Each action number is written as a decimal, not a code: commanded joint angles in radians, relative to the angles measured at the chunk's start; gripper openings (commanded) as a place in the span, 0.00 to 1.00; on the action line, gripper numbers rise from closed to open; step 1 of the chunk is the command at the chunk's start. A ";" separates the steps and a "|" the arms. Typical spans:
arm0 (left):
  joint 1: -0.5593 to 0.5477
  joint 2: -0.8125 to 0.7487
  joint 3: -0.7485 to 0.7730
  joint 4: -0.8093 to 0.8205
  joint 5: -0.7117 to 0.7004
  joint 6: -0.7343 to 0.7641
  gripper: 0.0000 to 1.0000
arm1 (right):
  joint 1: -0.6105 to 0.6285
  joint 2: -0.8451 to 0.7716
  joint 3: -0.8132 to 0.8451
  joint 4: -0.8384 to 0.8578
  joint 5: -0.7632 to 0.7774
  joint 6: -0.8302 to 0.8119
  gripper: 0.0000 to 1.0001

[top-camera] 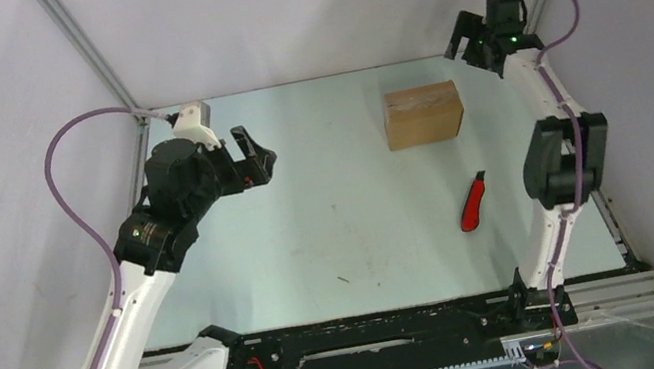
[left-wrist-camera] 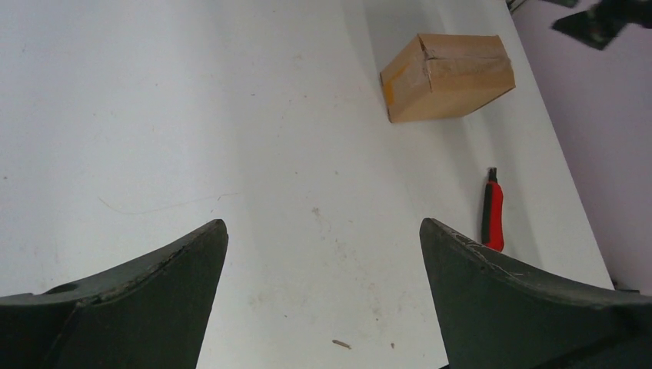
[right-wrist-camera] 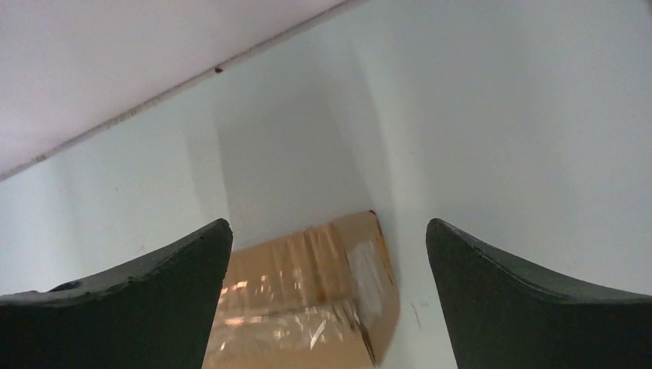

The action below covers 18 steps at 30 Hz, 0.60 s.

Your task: Unpack the express box

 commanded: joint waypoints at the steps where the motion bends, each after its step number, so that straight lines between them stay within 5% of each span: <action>1: 0.012 0.012 -0.010 0.039 0.039 -0.026 0.98 | 0.022 0.148 0.140 0.045 -0.090 0.017 1.00; 12: 0.018 0.074 -0.031 0.070 0.057 -0.068 0.98 | 0.072 0.434 0.405 -0.094 -0.078 0.041 1.00; 18: 0.031 0.107 -0.040 0.083 0.045 -0.090 0.98 | 0.162 0.463 0.389 -0.136 -0.063 0.006 1.00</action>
